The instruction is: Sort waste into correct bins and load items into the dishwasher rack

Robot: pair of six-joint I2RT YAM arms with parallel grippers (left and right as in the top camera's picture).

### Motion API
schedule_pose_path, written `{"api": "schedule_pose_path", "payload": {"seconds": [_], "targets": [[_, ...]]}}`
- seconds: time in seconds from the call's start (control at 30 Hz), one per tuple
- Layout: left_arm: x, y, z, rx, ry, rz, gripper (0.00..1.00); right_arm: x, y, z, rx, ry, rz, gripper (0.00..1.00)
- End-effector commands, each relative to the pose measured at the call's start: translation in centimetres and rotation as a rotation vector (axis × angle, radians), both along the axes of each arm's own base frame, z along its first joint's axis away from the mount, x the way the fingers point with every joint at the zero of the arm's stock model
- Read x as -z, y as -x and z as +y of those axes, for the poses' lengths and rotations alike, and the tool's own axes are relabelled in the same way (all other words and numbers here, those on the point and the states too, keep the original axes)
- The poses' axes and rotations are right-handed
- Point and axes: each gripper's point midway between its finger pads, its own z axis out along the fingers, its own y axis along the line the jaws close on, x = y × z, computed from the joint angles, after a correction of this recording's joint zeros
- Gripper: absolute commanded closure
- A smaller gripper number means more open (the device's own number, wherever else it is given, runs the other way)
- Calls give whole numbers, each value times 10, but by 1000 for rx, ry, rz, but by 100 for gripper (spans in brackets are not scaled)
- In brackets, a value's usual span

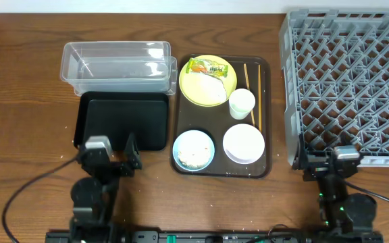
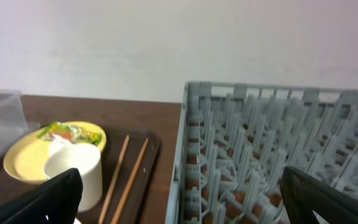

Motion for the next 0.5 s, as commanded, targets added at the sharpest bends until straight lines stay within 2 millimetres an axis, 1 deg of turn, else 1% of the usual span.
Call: {"api": "schedule_pose_path", "payload": {"seconds": [0.0, 0.1, 0.27, 0.37, 0.47], "targets": [[-36, -14, -11, 61, 10, 5, 9, -30, -1, 7, -33, 18, 2, 1], [-54, -33, -18, 102, 17, 44, 9, -44, -7, 7, -33, 17, 44, 1], [-85, -73, -36, 193, 43, 118, 9, -65, -26, 7, -34, 18, 152, 1], [-97, -99, -48, 223, 46, 198, 9, -71, -38, 7, -36, 16, 249, 1], [-102, -129, -69, 277, 25, 323, 9, -71, -51, 7, -37, 13, 371, 1]]}}
